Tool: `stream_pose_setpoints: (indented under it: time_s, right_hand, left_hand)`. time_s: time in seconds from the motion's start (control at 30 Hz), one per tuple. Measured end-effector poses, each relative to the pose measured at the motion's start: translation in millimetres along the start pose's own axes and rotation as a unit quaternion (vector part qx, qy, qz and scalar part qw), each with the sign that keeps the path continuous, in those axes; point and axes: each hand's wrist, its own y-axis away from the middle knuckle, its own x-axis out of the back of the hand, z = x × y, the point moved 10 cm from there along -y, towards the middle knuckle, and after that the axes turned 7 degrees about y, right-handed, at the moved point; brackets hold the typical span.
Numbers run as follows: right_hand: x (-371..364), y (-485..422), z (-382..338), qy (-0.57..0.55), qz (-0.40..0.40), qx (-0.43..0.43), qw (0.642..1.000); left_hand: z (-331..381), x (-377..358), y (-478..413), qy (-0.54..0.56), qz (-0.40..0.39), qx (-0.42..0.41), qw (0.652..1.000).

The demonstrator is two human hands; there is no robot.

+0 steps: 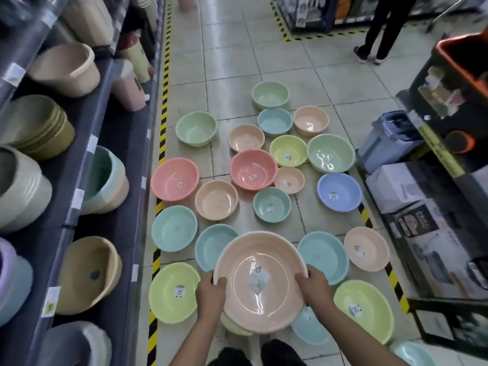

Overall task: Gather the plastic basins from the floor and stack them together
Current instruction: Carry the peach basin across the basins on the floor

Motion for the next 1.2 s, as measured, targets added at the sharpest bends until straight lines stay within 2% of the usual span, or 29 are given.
stream_pose_setpoints:
  time_s: [0.27, 0.47, 0.67, 0.93, 1.2]
  right_hand:
    - [-15.2, -12.6, -38.6, -0.057, 0.057, -0.023, 0.997]
    - [-38.6, -19.7, -67.4, -0.103, 0.076, -0.029, 0.991]
    - [-15.8, -68.7, -94.8, -0.127, 0.086, -0.040, 0.987]
    - [51.0, -201.1, -109.7, -0.128, 0.082, -0.047, 0.987]
    - [104.5, -465.9, -92.6, -0.043, 0.053, -0.074, 0.995]
  left_hand:
    - [80.9, 2.5, -65.0, -0.041, -0.106, -0.080, 0.990]
    - [126.6, 8.9, -107.6, -0.067, -0.140, -0.105, 0.982]
    - [177.3, -29.7, -143.7, -0.076, -0.166, -0.130, 0.975]
    - [242.1, -159.9, -212.6, -0.140, -0.176, -0.135, 0.965]
    - [262.5, -379.6, -367.8, -0.209, -0.187, -0.102, 0.954]
